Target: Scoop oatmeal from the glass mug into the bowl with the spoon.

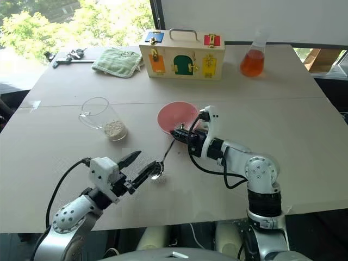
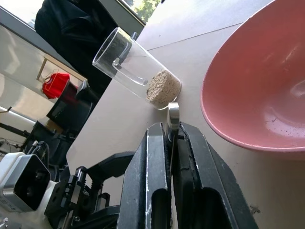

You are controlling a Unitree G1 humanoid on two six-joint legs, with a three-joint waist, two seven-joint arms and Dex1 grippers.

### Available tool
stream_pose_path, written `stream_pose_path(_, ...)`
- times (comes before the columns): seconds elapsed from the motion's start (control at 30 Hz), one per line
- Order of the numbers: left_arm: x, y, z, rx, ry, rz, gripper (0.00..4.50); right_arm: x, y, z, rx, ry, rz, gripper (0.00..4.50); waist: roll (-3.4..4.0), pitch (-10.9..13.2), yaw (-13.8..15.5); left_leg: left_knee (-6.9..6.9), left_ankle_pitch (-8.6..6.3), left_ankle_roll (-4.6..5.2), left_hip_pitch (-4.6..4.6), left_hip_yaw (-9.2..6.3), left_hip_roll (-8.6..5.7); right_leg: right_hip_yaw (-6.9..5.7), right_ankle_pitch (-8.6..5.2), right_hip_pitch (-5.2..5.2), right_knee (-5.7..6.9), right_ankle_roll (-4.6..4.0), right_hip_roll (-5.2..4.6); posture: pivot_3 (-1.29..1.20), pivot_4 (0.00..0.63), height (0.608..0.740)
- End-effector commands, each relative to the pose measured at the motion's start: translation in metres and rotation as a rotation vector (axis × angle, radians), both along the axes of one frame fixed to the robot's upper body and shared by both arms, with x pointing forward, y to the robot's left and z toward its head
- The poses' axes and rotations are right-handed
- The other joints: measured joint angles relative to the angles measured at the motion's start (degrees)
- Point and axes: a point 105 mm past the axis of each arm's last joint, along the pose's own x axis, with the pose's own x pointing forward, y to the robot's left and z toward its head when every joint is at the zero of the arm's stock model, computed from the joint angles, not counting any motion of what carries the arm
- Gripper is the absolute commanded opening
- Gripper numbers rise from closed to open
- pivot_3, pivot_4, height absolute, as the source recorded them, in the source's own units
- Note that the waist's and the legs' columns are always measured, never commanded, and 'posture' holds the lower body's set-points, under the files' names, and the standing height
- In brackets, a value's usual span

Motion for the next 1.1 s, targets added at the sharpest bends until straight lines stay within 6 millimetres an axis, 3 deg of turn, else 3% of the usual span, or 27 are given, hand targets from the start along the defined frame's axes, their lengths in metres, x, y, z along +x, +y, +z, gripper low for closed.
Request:
stream_pose_path(0.03,0.001,0.028,0.060,-0.125,-0.200,0.150,3.95,-0.002,-0.008,0.022,0.036,-0.071,0.002,0.00,-0.01,0.00,0.06,0.00,0.00,0.00,-0.02,-0.03,0.02,-0.02,0.00,0.00,0.00,0.00,-0.01,0.00,0.150,0.740)
stream_pose_path(0.1,-0.003,0.041,0.066,-0.094,-0.230,0.223,3.95,0.002,-0.013,0.024,0.034,-0.073,-0.012,0.00,-0.01,0.00,0.09,0.05,0.00,0.00,-0.09,-0.15,0.00,-0.09,0.00,0.00,0.00,0.00,-0.02,0.00,0.150,0.740)
stream_pose_path(0.27,-0.001,0.107,0.045,-0.059,-0.151,0.519,3.95,0.004,-0.017,0.045,0.067,-0.118,0.001,0.00,0.01,0.00,-0.10,0.03,0.01,-0.01,-0.04,-0.01,-0.05,0.02,0.00,-0.01,-0.01,0.01,0.04,0.00,0.150,0.740)
stream_pose_path(0.43,0.006,0.135,0.047,0.022,-0.158,0.581,3.95,-0.007,-0.015,0.074,0.086,-0.205,0.057,0.00,-0.01,0.00,0.19,0.04,0.01,-0.02,-0.15,-0.19,-0.01,-0.15,0.00,-0.07,0.00,0.00,0.14,0.00,0.150,0.740)
stream_pose_path(0.67,0.035,0.146,0.048,0.075,-0.153,0.520,3.95,-0.007,-0.011,0.111,0.111,-0.289,0.047,0.00,-0.02,-0.01,0.09,0.09,0.03,-0.05,-0.28,-0.16,-0.05,-0.14,0.01,-0.16,0.01,0.00,0.07,0.00,0.150,0.740)
stream_pose_path(1.1,0.076,0.171,0.056,0.095,-0.165,0.513,3.95,-0.007,-0.008,0.116,0.113,-0.301,0.009,0.00,-0.03,-0.01,0.01,0.08,0.20,-0.32,-0.54,-0.18,-0.01,-0.24,0.02,-0.35,-0.04,0.02,0.06,0.00,0.150,0.740)
